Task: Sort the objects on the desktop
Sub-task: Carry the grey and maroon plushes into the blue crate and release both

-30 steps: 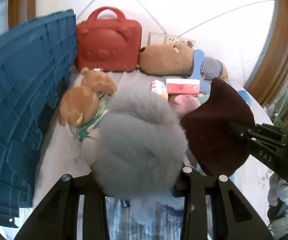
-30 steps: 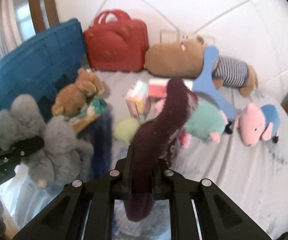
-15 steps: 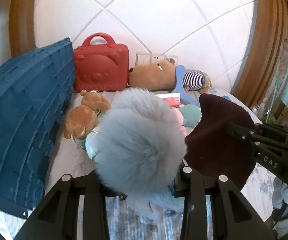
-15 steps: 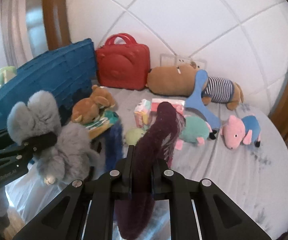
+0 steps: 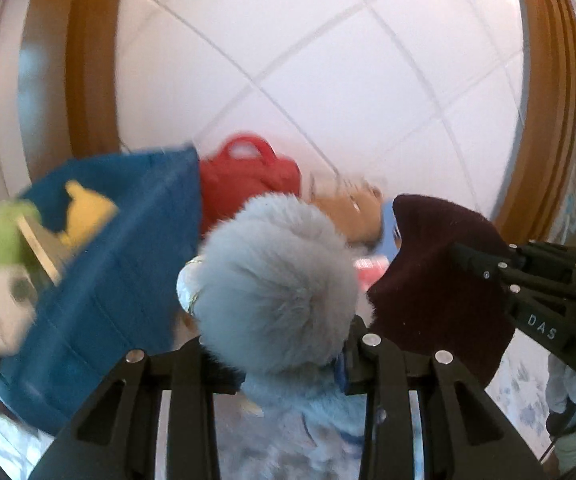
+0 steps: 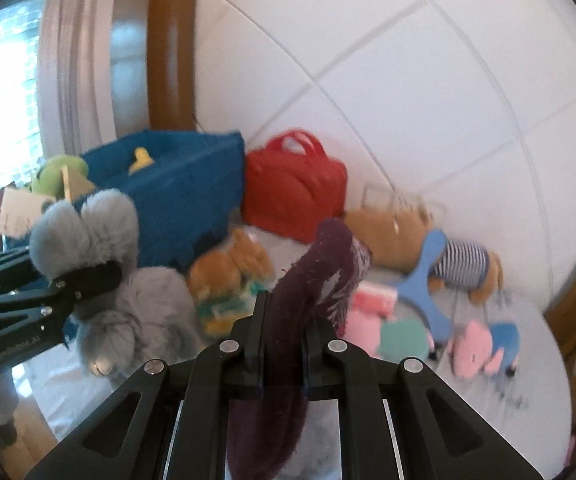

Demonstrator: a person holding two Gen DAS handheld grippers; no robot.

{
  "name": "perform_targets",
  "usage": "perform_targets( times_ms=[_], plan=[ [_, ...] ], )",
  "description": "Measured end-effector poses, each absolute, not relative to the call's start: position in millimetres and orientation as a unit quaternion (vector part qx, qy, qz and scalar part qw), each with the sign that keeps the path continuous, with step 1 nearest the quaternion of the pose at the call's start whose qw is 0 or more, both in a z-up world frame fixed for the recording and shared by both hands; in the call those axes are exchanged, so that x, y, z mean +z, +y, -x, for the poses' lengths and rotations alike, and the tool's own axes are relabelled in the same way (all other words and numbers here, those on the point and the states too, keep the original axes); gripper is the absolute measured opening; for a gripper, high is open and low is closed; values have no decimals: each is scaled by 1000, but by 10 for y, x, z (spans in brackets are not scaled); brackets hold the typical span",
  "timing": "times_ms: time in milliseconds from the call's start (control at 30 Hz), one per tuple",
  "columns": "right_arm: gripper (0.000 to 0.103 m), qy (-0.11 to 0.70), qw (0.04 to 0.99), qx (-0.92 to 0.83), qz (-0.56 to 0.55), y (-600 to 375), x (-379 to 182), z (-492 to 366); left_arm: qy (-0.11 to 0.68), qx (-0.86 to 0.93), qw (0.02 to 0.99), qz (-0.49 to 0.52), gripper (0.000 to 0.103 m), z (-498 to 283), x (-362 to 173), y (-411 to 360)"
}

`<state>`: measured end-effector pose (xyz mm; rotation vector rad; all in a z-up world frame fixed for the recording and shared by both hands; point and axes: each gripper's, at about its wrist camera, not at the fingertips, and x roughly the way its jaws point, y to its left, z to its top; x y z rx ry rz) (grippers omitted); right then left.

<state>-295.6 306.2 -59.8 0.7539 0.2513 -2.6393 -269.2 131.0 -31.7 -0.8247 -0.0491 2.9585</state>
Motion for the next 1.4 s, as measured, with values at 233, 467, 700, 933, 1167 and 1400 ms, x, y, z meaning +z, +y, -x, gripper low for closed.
perform_targets(
  times_ms=[233, 467, 700, 933, 1167, 1400],
  plan=[
    [12, 118, 228, -949, -185, 2029, 214, 3325, 10, 974, -19, 224, 32, 3095, 396, 273],
    [12, 111, 273, -945, -142, 685, 826, 3896, 39, 975, -77, 206, 32, 3549, 982, -948],
    [12, 115, 305, -923, -205, -387, 570, 4458, 48, 954, -108, 277, 32, 4094, 782, -1871],
    [17, 129, 297, -899, -294, -958, -81, 4867, 37, 943, -96, 318, 82, 4247, 344, -2138],
    [72, 132, 260, -904, -313, -888, -265, 4950, 22, 940, -84, 331, 82, 4305, 116, -2269],
    [99, 129, 238, -921, -279, -641, 4, 4654, 14, 943, -81, 324, 82, 4120, 96, -2266]
  ],
)
